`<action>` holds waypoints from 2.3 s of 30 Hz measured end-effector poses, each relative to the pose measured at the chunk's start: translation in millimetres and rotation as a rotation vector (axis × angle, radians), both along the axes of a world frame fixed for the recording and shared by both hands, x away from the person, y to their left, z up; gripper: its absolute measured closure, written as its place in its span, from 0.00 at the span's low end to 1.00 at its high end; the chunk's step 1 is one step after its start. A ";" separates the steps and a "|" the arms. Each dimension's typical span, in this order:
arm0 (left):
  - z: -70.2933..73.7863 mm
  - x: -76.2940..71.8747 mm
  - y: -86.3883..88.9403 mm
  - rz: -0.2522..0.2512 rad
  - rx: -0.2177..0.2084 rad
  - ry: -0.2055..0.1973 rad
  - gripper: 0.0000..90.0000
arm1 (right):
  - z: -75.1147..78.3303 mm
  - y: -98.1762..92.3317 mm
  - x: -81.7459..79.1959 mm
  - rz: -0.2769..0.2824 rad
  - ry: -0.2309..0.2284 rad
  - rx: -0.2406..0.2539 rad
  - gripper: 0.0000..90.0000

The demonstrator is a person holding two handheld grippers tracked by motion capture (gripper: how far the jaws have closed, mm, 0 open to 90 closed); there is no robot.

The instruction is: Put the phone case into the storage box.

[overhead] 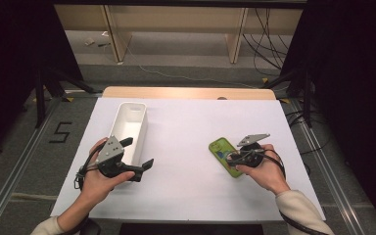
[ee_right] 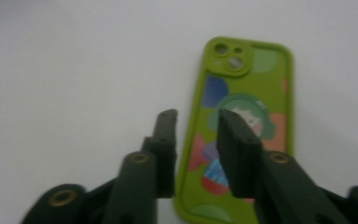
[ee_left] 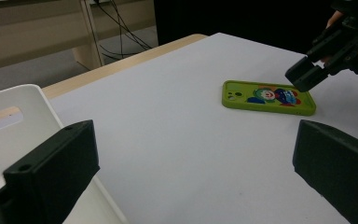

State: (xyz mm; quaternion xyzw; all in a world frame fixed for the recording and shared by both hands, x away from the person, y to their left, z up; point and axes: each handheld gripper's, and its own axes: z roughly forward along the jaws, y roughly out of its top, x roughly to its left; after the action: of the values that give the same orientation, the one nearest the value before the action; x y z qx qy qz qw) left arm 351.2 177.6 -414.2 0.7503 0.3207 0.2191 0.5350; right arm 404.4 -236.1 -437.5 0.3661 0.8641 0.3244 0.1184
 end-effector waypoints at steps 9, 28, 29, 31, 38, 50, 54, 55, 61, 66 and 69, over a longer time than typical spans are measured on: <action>-0.5 0.6 -0.6 0.000 0.001 0.001 0.00 | -1.7 1.7 22.9 -0.073 0.046 -0.158 0.02; -0.4 0.8 0.0 0.001 -0.001 0.001 0.00 | -15.4 28.3 52.4 -0.045 0.159 -0.294 0.00; -0.4 0.9 0.0 0.001 -0.002 0.001 0.00 | -16.1 28.7 53.2 -0.043 0.161 -0.300 0.00; -0.4 0.8 -0.1 0.000 -0.002 0.001 0.00 | -17.4 30.3 54.3 -0.043 0.169 -0.310 0.00; -0.6 1.0 0.1 -0.001 -0.003 0.001 0.00 | -21.2 35.6 57.4 -0.053 0.210 -0.333 0.01; -0.9 1.1 -0.1 -0.002 -0.002 0.001 0.00 | -26.0 39.0 64.6 -0.076 0.253 -0.355 0.03; -0.9 1.0 -0.1 -0.003 -0.003 0.001 0.00 | -26.9 39.1 66.6 -0.081 0.275 -0.362 0.04; -0.9 1.0 -0.1 -0.002 -0.003 0.001 0.00 | -27.4 39.2 66.9 -0.085 0.277 -0.364 0.04; -0.8 0.8 -0.2 -0.004 -0.004 -0.001 0.00 | -28.8 39.4 67.6 -0.092 0.303 -0.364 0.06; -0.5 0.6 -0.2 -0.004 -0.004 -0.002 0.00 | -29.4 39.4 68.2 -0.098 0.309 -0.360 0.06; -0.5 0.6 -0.3 -0.004 -0.005 -0.002 0.00 | -28.9 39.9 68.2 -0.100 0.313 -0.365 0.07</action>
State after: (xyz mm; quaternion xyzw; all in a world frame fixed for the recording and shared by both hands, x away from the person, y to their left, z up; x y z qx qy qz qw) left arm 351.8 177.3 -414.7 0.7495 0.3191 0.2181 0.5375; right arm 472.5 -196.2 -466.3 0.4269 0.8970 0.0961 0.0630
